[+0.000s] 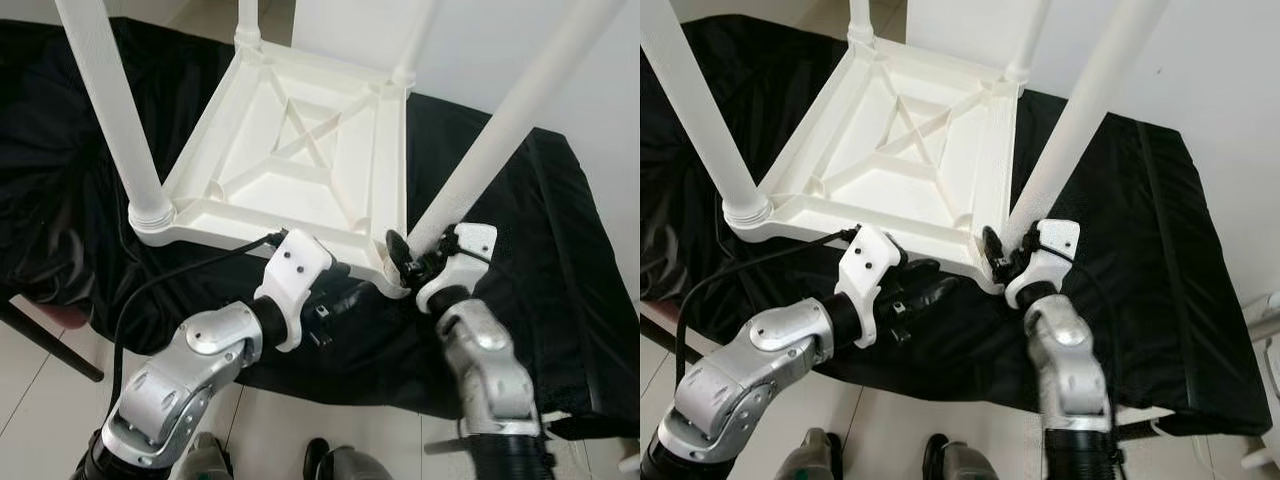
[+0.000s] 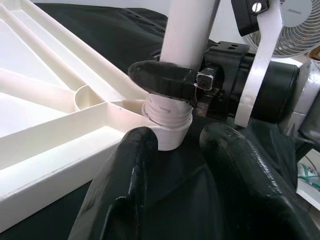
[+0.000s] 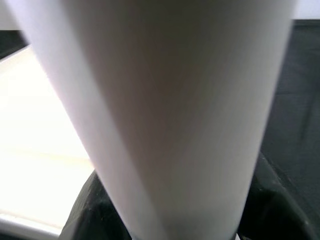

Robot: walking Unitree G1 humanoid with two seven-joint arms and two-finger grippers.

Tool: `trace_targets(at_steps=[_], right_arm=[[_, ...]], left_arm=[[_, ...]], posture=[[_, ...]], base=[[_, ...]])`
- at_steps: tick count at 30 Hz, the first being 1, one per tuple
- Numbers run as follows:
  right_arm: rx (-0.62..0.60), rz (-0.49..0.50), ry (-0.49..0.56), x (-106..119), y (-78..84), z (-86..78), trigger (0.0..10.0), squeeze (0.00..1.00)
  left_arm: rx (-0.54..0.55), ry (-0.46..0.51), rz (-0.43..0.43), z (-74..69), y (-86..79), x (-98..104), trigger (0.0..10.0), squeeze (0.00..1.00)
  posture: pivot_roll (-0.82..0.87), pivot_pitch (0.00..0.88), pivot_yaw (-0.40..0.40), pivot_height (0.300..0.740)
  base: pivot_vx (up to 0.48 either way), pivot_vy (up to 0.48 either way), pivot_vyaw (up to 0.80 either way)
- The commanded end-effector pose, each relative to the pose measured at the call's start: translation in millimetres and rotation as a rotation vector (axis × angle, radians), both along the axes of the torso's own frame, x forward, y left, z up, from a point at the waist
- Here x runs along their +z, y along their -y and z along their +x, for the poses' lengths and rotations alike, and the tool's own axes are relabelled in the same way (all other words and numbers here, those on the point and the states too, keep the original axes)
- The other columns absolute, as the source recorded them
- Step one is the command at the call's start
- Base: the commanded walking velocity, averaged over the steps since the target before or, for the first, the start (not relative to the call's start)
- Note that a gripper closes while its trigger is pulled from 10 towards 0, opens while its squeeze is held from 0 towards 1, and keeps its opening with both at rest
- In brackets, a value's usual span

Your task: Building children table

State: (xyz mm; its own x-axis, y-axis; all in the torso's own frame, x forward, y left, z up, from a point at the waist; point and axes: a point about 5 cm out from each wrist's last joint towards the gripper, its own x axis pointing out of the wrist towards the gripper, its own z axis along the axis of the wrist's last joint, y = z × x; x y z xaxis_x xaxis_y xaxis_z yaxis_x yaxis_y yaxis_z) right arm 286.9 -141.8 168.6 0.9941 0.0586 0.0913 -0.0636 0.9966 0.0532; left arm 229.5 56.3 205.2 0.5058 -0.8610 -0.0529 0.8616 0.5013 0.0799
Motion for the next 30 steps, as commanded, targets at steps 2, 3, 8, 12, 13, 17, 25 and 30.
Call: trace_targets(at_steps=[2, 3, 8, 12, 13, 17, 25, 30], right_arm=[[-0.207, -0.046, -0.158, -30.2, 14.4, -6.2, 0.0, 0.0], [-0.207, -0.046, -0.158, -30.2, 14.4, -6.2, 0.0, 0.0], [-0.235, -0.031, -0.178, -32.2, 7.5, -9.9, 0.0, 0.0], [-0.199, 0.0, -0.143, -24.2, 0.8, -11.1, 8.5, 0.0], [-0.199, 0.0, -0.143, -24.2, 0.8, -11.1, 8.5, 0.0], [-0.119, 0.015, -0.097, -18.5, 0.5, -10.4, 10.0, 1.0], [0.104, -0.008, -0.046, -11.6, 23.0, -3.1, 10.0, 1.0], [0.266, -0.069, -0.015, -3.1, 40.1, 4.6, 10.0, 1.0]], left_arm=[[-0.032, -0.011, -0.008, -5.9, 4.4, -0.8, 10.0, 0.0], [-0.032, -0.011, -0.008, -5.9, 4.4, -0.8, 10.0, 0.0], [-0.029, -0.01, -0.009, -6.5, 4.4, -0.9, 10.0, 0.0], [-0.03, -0.009, -0.008, -6.4, 4.1, -0.6, 10.0, 0.0], [-0.03, -0.009, -0.008, -6.4, 4.1, -0.6, 10.0, 0.0], [-0.027, -0.007, -0.01, -5.6, 3.8, -0.2, 10.0, 0.0], [-0.025, -0.009, -0.011, -5.0, 3.9, -0.4, 10.0, 0.0], [-0.022, -0.006, -0.009, -3.6, 2.8, 0.6, 10.0, 0.0]], posture=[[0.09, 0.196, -0.145, 0.74], [0.09, 0.196, -0.145, 0.74], [0.09, 0.193, -0.147, 0.74], [0.09, 0.19, -0.145, 0.74], [0.09, 0.19, -0.145, 0.74], [0.09, 0.19, -0.145, 0.74], [0.08, 0.193, -0.139, 0.74], [0.08, 0.195, -0.132, 0.74]], base=[[0.0, 0.0, 0.0], [0.0, 0.0, 0.0], [0.0, 0.0, 0.0], [0.0, 0.0, 0.0], [0.0, 0.0, 0.0], [0.0, 0.0, 0.0], [0.0, 0.0, 0.0], [0.0, 0.0, 0.0]])
